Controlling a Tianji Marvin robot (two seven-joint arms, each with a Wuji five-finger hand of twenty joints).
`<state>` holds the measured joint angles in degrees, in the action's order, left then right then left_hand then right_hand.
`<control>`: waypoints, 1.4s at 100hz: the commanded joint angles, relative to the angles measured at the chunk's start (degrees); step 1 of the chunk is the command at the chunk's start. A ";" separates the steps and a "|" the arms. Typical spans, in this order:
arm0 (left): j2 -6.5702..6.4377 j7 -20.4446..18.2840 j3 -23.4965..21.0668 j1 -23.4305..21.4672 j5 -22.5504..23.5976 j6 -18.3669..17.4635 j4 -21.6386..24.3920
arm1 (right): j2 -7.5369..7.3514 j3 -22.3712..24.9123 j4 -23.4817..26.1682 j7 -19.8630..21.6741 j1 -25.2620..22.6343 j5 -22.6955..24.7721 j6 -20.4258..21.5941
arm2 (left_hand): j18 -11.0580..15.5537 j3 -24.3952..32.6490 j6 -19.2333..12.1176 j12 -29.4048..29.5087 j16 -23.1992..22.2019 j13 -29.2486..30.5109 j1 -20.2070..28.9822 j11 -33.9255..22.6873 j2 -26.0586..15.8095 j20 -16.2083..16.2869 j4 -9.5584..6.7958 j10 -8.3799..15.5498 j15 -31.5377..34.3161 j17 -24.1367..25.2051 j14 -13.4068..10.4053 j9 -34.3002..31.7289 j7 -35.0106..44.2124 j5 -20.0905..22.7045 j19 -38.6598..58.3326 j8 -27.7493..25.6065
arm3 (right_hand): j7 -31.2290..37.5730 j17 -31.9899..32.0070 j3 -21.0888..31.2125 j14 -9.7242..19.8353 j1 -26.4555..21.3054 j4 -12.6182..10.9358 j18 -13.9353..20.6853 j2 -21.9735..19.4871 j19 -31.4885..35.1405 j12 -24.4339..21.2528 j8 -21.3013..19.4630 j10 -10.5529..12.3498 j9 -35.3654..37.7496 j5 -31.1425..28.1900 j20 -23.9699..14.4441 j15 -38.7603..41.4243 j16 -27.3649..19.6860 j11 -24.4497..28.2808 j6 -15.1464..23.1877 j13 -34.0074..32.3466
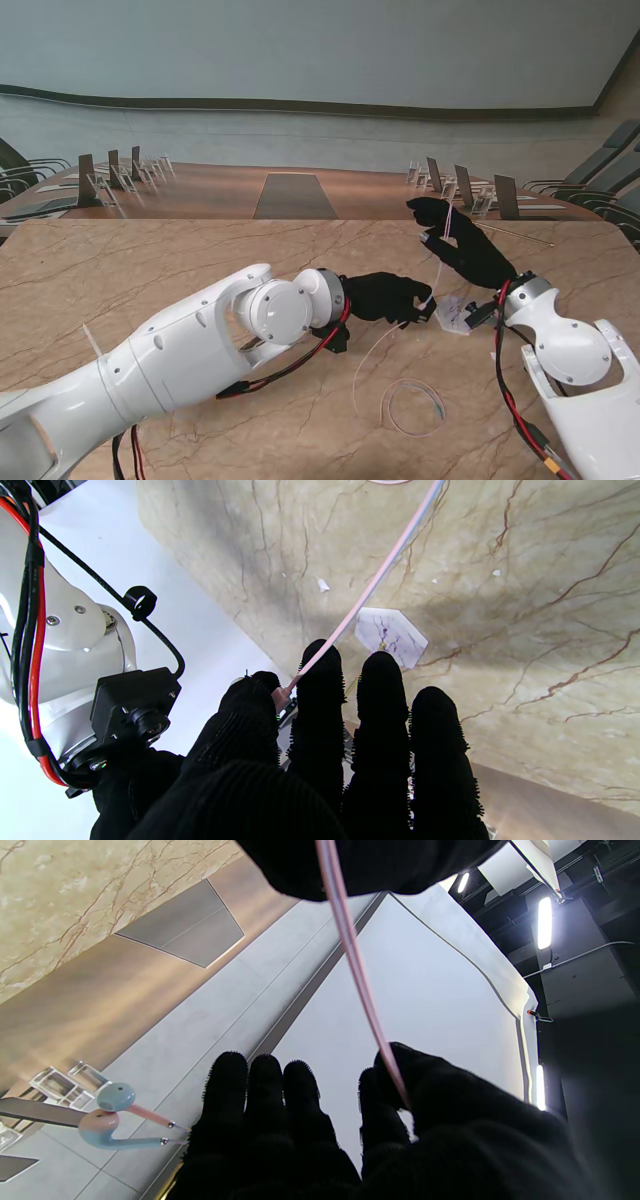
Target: Take the wired earphone off the rack, coil the cable and place them on the table
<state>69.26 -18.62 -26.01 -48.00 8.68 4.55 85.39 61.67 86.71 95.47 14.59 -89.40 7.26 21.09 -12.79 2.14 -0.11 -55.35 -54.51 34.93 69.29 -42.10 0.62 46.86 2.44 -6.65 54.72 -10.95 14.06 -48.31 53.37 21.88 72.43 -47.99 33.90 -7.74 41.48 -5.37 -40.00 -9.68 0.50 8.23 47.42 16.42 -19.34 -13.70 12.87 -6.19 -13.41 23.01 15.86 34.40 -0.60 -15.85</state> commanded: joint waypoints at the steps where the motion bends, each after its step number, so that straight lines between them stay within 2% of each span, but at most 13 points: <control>1: 0.24 -0.23 -0.24 0.47 -0.04 -0.36 0.20 | 0.19 0.15 0.49 0.13 0.42 -0.50 0.59 | -1.45 1.02 -1.26 -1.03 -1.06 1.27 4.67 -3.21 -0.05 0.95 0.19 0.42 1.79 -0.43 0.49 -1.18 1.09 0.46 3.05 0.60 | 0.81 -0.74 -0.18 -0.48 -2.19 -0.81 0.77 -0.13 1.80 0.92 0.49 -0.41 0.40 1.34 0.96 0.75 0.59 0.78 0.46 -0.70; 48: 0.24 0.03 -1.03 1.08 0.09 -1.15 -0.06 | 0.28 -0.13 -0.36 0.65 2.53 -2.21 0.35 | -1.82 0.87 -1.04 -1.16 -1.36 1.69 4.68 -3.88 -0.11 1.71 0.20 0.36 2.60 -0.96 0.72 -1.38 1.09 0.46 3.53 1.11 | 1.52 -0.93 -0.59 -0.67 -2.09 -1.10 0.57 -0.15 1.55 0.88 0.99 -0.49 0.41 1.38 1.13 0.64 0.61 0.69 0.48 -0.74; 99: 1.92 0.26 0.01 4.08 -1.84 -2.22 -3.97 | 0.69 -0.43 -3.86 -0.54 5.43 -2.87 1.34 | -2.19 0.46 -0.79 -1.33 -1.58 2.27 4.66 -4.45 -0.05 2.31 0.21 0.18 3.26 -1.50 0.92 -1.86 0.64 0.71 3.84 2.02 | 0.96 0.11 -1.49 -0.16 -0.44 -0.58 1.23 -0.39 0.86 0.63 1.67 -0.03 -0.29 1.53 1.47 0.17 0.40 0.13 0.88 0.14; 140: 2.00 0.82 -0.64 4.30 -1.73 -2.94 -4.59 | 0.68 -0.49 -4.49 -0.24 6.23 -4.15 2.63 | -2.53 0.42 -0.47 -1.55 -1.76 2.81 4.68 -5.01 0.04 2.96 0.19 0.05 4.02 -2.12 1.04 -2.16 0.69 0.83 4.25 2.55 | 0.95 0.24 -1.62 0.09 -0.27 -0.51 1.42 -0.27 0.73 0.55 1.67 0.19 -0.12 1.55 1.56 -0.03 0.30 -0.07 1.04 0.06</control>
<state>70.98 -17.85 -26.50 -43.72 6.98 1.85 80.97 62.14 86.37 90.87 14.37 -83.43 3.09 23.34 -13.94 2.14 -0.07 -55.94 -55.20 36.56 69.29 -44.97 0.62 48.61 2.44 -6.66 57.38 -12.76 14.11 -48.31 53.37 21.89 73.87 -45.90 34.64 -8.12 40.35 -5.59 -40.42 -9.68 0.39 8.23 47.53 16.53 -18.23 -13.77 13.21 -6.18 -13.35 23.17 15.87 34.44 -0.61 -16.37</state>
